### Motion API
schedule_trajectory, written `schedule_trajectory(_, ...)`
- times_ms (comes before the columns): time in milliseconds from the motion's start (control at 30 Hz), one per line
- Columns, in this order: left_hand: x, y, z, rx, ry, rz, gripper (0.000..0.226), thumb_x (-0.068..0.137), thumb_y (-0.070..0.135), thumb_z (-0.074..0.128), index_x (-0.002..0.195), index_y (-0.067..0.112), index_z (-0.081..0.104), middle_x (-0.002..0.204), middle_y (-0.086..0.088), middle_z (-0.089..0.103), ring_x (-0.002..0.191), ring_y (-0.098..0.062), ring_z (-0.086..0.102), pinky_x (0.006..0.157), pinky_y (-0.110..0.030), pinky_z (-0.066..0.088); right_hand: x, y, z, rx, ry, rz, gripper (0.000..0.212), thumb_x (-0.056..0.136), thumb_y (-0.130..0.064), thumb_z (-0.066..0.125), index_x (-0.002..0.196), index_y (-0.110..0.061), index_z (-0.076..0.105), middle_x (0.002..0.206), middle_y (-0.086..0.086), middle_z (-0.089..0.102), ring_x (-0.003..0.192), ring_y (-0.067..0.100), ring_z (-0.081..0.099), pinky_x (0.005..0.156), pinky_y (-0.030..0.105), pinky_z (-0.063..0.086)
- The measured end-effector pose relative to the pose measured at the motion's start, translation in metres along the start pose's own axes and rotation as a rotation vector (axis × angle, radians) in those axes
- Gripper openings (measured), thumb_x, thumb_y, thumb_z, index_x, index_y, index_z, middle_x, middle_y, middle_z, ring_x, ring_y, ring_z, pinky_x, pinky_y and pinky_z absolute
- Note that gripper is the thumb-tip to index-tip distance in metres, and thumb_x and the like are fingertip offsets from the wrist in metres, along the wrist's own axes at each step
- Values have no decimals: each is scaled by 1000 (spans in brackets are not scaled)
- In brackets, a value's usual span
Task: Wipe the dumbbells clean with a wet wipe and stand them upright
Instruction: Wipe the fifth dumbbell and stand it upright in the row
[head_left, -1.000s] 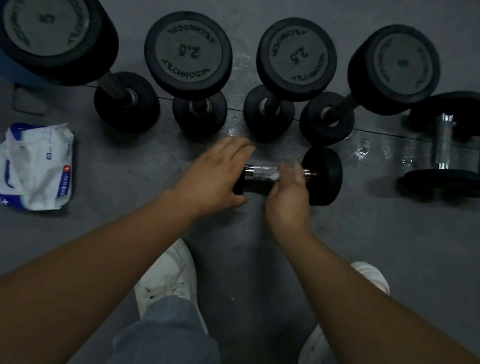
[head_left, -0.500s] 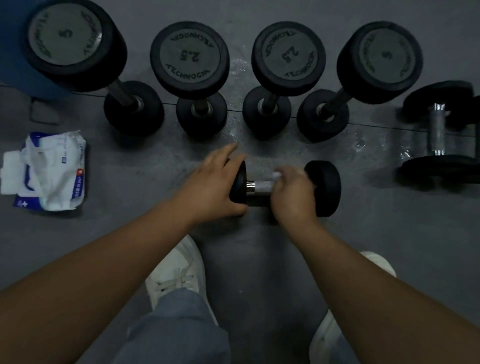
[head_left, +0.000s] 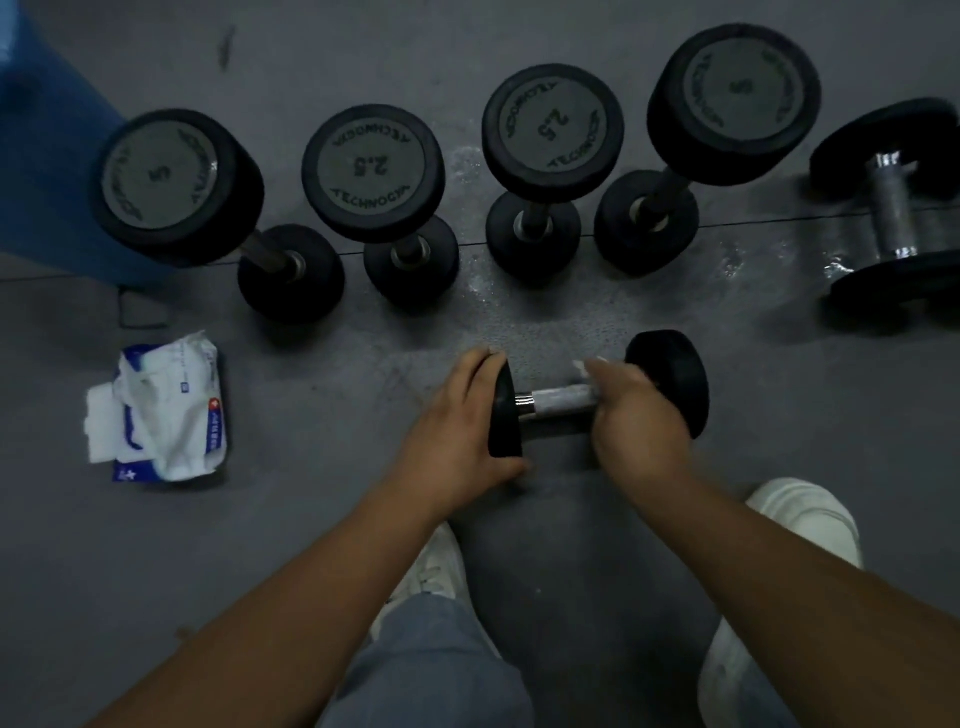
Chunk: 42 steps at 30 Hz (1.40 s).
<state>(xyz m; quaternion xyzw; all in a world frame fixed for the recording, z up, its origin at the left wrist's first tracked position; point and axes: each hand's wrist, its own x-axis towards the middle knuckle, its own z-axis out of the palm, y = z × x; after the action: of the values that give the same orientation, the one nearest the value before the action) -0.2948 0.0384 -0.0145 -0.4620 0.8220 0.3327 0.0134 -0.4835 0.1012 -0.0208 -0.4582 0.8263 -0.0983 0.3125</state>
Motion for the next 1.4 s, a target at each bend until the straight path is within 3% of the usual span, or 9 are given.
schedule_trajectory(133, 2, 0, -6, -17, -38, 13, 114, 62, 50, 83, 153, 22, 19, 155, 11, 9, 139, -23, 33, 107, -39, 42, -23, -21, 15, 38, -161, -206, 48, 97, -17, 38, 141, -35, 41, 152, -10, 37, 124, 26, 53, 104, 37, 42)
schedule_trajectory(267, 4, 3, -10, 6, -163, 8, 123, 66, 57, 81, 157, 24, 4, 162, 12, -4, 148, -20, 18, 115, -38, 33, -19, -7, 6, 57, 36, 19, 55, 93, -5, 41, 139, -34, 48, 140, -2, 51, 118, 25, 56, 92, 31, 43)
schedule_trajectory(400, -5, 11, -12, 70, -180, 21, 120, 71, 52, 80, 157, 21, 3, 164, 6, -2, 149, -21, 15, 114, -33, 28, -25, -13, 4, 86, -191, -162, 39, 96, -13, 47, 130, -27, 59, 134, -1, 57, 118, 20, 55, 96, 22, 38)
schedule_trajectory(500, -12, 14, -12, 125, -190, 40, 119, 74, 50, 79, 157, 22, 0, 165, 5, -4, 150, -21, 13, 113, -34, 30, -17, 8, -7, 175, 47, 29, 38, 91, 0, 50, 117, -22, 67, 130, 0, 61, 118, 17, 57, 88, 11, 31)
schedule_trajectory(600, -18, 22, -9, 138, -179, 44, 116, 75, 45, 77, 157, 20, -1, 163, 5, -5, 148, -23, 16, 109, -32, 34, -40, -9, 3, 38, -167, -166, 32, 100, -27, 43, 126, -30, 62, 131, -6, 61, 120, 15, 55, 99, 22, 38)
schedule_trajectory(967, -31, 36, -6, 241, -152, 36, 105, 73, 55, 73, 155, 23, 15, 153, 2, 17, 136, -21, 23, 105, -32, 40, -43, 6, 1, -3, -151, -151, 38, 96, -15, 43, 131, -23, 55, 136, 0, 50, 110, 24, 60, 95, 37, 49)
schedule_trajectory(1167, -74, 47, 21, 437, -286, 44, 114, 82, 47, 68, 154, 20, -17, 152, -14, -42, 146, -37, -26, 121, -44, 17, -76, 13, 18, -323, -203, -131, 72, 95, -10, 45, 155, -13, 6, 161, 11, -3, 115, 22, 57, 83, 29, 51)
schedule_trajectory(1300, -66, 28, 28, 442, -228, 131, 140, 36, 61, 88, 153, 20, 23, 160, -24, 15, 144, -47, 22, 109, -52, 31, -69, 8, 28, -488, -165, -139, 79, 55, -8, 85, 128, 4, 59, 132, 28, 53, 91, 36, 69, 52, 30, 54)
schedule_trajectory(1400, -22, 17, 1, 355, -221, 111, 131, 59, 64, 80, 157, 26, 3, 164, -13, 0, 151, -36, 7, 119, -50, 25, -39, -23, 12, -524, -176, -132, 56, 70, -11, 79, 122, 0, 61, 128, 29, 53, 95, 36, 68, 58, 31, 54)
